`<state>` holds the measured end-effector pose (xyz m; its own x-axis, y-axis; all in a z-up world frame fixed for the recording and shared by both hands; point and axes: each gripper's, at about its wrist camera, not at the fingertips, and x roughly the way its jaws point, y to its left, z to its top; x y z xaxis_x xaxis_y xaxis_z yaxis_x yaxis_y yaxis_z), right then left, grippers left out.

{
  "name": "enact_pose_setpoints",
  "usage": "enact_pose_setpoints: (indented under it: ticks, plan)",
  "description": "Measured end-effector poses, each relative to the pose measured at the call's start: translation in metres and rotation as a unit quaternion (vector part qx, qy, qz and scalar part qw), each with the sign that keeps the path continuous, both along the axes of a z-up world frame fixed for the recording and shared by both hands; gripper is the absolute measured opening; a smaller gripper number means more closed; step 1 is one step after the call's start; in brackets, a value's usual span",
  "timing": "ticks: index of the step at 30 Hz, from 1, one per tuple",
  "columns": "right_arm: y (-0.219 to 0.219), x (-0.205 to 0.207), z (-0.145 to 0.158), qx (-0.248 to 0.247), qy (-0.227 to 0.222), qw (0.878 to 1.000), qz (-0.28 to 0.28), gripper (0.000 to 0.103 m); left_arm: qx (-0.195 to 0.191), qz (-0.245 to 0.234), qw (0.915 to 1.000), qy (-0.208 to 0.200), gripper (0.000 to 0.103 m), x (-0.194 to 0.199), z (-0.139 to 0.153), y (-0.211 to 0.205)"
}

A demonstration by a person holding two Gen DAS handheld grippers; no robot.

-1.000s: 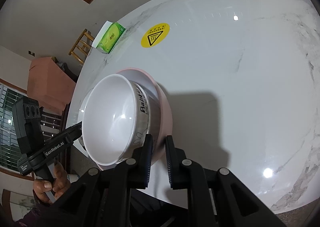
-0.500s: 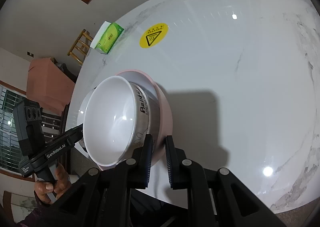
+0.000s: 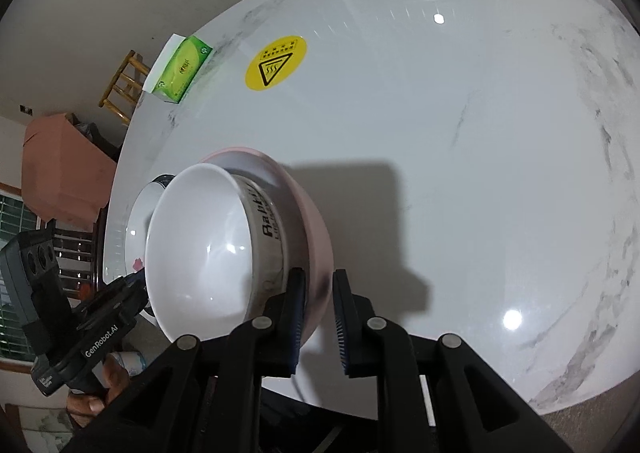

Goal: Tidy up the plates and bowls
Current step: 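Lift the nested bowl stack off the table with both grippers, then carry the bowl stack over the flower-print plates and lower it onto them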

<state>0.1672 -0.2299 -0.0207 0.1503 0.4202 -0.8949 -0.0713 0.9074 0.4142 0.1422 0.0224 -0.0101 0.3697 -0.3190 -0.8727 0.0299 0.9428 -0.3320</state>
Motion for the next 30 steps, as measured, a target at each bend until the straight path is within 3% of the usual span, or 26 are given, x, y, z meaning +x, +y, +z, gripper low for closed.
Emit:
enact_pose_setpoints:
  ticks: [6, 17, 30]
  plan:
    - [0.000, -0.005, 0.002, -0.004, -0.022, 0.999, 0.023, 0.014, 0.008, -0.003, 0.9998, -0.016, 0.007, 0.000, 0.001, -0.002]
    - [-0.008, -0.006, 0.003, 0.026, -0.022, 0.999, 0.007, 0.014, -0.008, 0.007, 0.9999, -0.011, 0.007, 0.000, 0.003, 0.001]
    - [0.005, -0.003, 0.014, 0.050, -0.026, 0.998, 0.013, 0.014, -0.004, 0.028, 0.9989, -0.037, 0.006, -0.001, 0.027, 0.014]
